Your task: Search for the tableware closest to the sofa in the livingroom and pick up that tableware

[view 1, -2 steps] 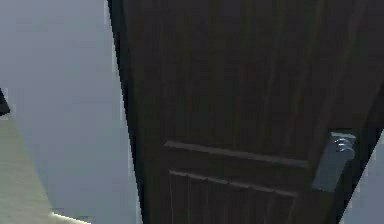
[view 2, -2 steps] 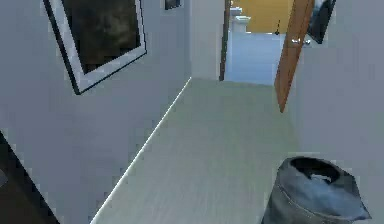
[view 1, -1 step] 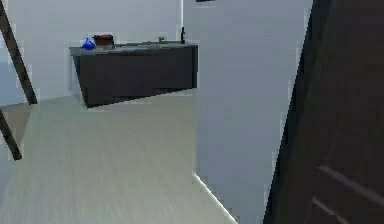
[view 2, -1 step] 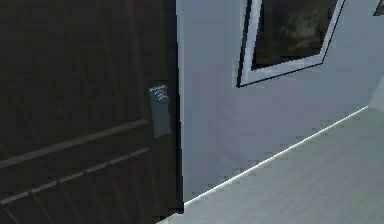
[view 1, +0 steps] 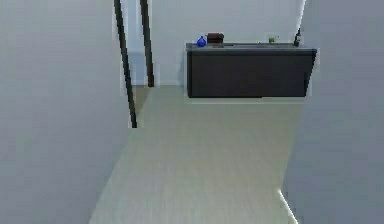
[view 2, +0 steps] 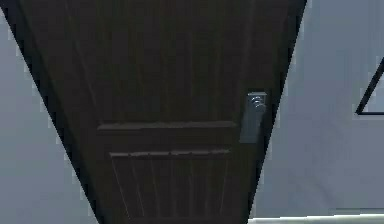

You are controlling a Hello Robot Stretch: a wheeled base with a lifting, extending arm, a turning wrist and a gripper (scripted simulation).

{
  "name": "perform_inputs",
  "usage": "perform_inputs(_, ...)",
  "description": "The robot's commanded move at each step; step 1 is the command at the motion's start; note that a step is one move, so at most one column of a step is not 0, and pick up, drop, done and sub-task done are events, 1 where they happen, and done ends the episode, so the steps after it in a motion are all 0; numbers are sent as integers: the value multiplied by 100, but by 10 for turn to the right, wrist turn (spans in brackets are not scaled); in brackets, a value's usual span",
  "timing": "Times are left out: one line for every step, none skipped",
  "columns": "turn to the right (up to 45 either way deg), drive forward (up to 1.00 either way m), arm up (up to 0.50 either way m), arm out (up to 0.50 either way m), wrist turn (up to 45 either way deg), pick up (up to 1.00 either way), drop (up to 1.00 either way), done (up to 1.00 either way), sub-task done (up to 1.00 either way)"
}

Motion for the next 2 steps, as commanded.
perform_inputs(0,100,0,0,0,0,0,0,0)
perform_inputs(-30,0,0,0,0,0,0,0,0)
